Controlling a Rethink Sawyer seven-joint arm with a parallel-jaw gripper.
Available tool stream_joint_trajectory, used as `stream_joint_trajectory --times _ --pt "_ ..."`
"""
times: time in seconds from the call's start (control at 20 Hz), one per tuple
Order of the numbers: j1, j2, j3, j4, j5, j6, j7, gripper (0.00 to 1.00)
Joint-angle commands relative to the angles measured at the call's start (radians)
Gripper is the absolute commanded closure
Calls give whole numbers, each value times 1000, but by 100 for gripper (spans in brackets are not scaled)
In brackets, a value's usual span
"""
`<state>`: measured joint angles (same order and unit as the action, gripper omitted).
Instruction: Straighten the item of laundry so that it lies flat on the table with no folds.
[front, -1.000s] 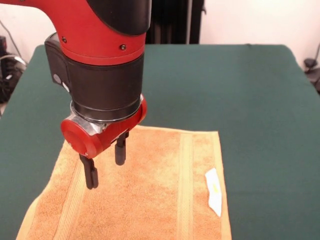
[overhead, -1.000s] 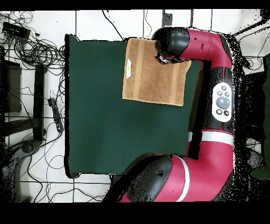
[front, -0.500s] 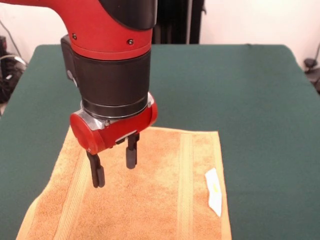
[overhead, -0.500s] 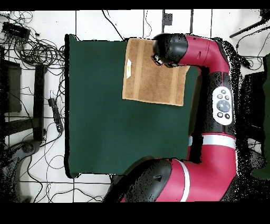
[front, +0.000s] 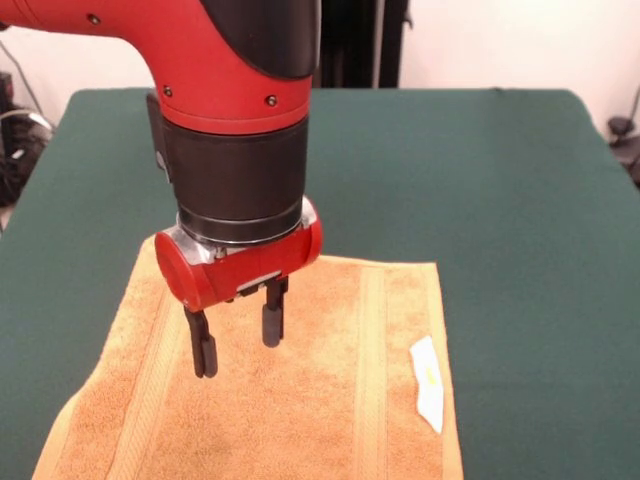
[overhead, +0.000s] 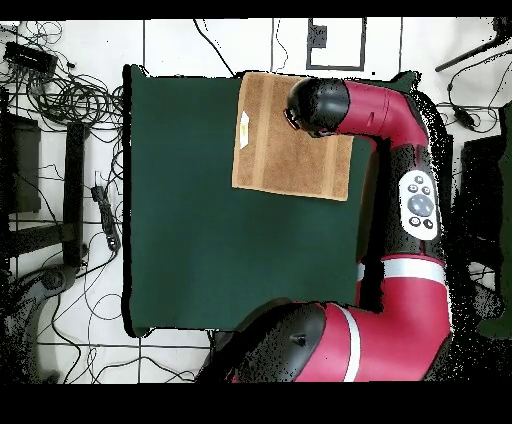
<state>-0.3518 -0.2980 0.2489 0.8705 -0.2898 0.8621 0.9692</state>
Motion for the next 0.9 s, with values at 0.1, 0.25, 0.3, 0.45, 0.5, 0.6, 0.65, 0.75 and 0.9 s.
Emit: stream_joint_trajectory --times 0.1,0.25,0.3,0.45,0.5,0.6,0.65,0.75,0.9 --pt "27 56 10 211 43 -121 286 0" --pt "37 71 -4 202 45 -135 303 0" --pt "43 77 -11 196 46 -134 313 0" --pt "52 95 -20 183 45 -146 321 0" --pt "55 100 -24 180 44 -154 325 0" --pt "62 111 -32 172 43 -167 335 0" --pt "66 115 -36 170 45 -173 340 0" --pt "72 123 -44 163 50 -176 347 0" --pt "77 133 -51 157 61 -177 353 0"
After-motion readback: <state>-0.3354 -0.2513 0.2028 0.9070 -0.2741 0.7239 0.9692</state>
